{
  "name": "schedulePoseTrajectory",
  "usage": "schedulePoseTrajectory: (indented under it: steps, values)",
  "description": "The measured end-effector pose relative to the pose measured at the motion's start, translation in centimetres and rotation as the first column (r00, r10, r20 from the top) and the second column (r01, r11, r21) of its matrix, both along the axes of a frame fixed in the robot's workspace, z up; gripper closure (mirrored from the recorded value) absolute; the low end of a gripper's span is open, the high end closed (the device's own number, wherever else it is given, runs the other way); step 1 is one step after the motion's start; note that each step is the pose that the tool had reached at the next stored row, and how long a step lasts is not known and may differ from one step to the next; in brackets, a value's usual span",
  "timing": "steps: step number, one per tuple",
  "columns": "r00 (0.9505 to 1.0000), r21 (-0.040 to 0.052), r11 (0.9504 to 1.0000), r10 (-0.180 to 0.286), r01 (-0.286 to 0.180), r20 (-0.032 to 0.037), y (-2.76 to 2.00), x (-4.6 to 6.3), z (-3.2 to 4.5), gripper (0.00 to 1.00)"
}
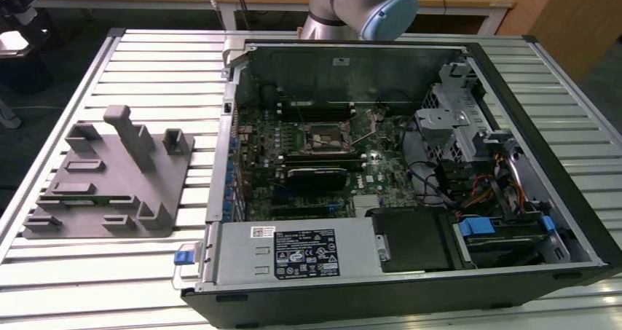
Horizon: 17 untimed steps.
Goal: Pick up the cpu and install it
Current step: 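Pick up the cpu and move it towards the insertion slot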
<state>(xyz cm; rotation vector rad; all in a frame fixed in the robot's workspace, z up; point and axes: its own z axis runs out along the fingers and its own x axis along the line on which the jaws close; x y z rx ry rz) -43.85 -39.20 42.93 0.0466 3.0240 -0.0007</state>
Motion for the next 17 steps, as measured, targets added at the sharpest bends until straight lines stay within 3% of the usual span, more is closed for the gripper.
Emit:
schedulePoseTrajectory:
  steps: [17]
  values:
    - [1.0000, -0.0012, 1.0000, 0.000, 0.000, 0.0001, 0.14, 2.1, 0.00, 0.45]
